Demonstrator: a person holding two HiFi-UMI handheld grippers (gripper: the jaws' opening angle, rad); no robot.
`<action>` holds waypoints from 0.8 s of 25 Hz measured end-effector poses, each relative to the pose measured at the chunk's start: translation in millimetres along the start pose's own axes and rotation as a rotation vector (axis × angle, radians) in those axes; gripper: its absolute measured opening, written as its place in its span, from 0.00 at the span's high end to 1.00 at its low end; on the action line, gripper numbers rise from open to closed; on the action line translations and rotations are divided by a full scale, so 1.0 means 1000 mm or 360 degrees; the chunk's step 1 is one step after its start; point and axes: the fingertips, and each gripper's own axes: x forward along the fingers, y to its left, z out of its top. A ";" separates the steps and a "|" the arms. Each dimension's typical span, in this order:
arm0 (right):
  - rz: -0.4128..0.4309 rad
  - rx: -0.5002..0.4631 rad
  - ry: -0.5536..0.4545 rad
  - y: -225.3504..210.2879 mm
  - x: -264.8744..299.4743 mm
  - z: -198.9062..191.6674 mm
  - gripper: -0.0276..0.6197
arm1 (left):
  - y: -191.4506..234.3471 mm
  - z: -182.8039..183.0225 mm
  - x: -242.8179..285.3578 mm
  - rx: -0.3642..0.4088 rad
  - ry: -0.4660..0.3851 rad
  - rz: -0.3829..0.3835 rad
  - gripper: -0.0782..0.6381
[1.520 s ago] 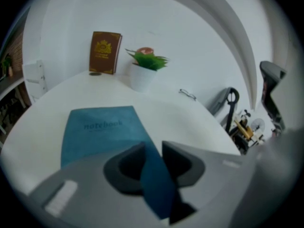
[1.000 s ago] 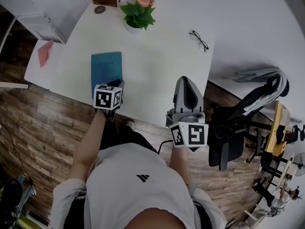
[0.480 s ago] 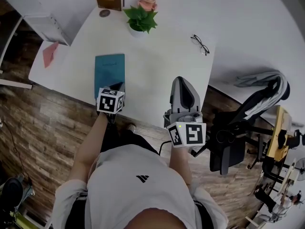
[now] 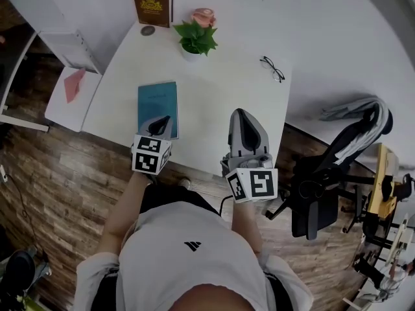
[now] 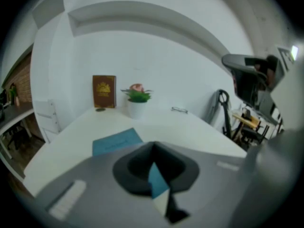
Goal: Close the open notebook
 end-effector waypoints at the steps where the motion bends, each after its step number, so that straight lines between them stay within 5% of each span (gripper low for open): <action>1: 0.0004 -0.0002 0.0000 0.005 0.001 0.001 0.96 | 0.002 0.004 -0.006 0.0001 -0.0026 0.0001 0.88; 20: 0.0033 -0.0096 -0.0034 0.079 0.011 0.022 0.96 | 0.060 0.069 -0.131 -0.0052 -0.0532 0.0073 0.88</action>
